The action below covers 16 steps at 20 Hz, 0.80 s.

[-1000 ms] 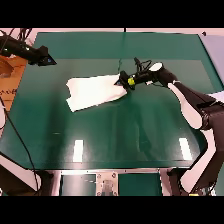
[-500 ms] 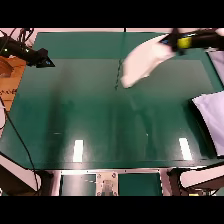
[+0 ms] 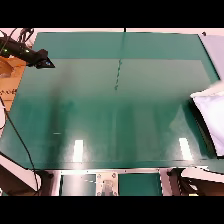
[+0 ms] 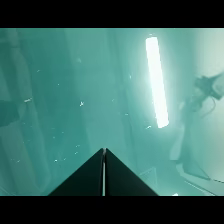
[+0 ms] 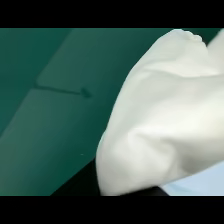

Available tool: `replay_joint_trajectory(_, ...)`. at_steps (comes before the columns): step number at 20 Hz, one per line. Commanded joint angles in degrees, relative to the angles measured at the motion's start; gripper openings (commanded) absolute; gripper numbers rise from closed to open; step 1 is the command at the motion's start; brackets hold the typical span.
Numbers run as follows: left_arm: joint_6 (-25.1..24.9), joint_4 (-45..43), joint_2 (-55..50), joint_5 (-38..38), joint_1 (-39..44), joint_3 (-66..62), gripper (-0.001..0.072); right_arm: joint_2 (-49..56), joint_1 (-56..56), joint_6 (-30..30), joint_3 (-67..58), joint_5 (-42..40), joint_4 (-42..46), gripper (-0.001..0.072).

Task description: Fold the shirts.

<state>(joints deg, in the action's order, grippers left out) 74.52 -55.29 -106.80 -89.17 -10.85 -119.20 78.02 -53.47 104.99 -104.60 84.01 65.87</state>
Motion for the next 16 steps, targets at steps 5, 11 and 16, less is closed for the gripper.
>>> replay_joint_trajectory(5, 0.0, 0.0, 0.0, 0.1, 0.0, 0.0, 0.0020, -10.3, -16.7, 3.1, 20.7, 1.1, 11.6, 0.0018)
replay_joint_trajectory(11, 0.0, 0.0, 0.0, 0.0, 0.0, 0.0, 0.0020, -11.6, -17.3, 3.1, 41.2, -4.7, 11.8, 0.0020)
replay_joint_trajectory(16, 0.0, 0.0, 0.0, 0.0, 0.0, 0.0, 0.0019, -11.6, -19.0, 3.0, 42.2, 0.3, 15.6, 0.0640)
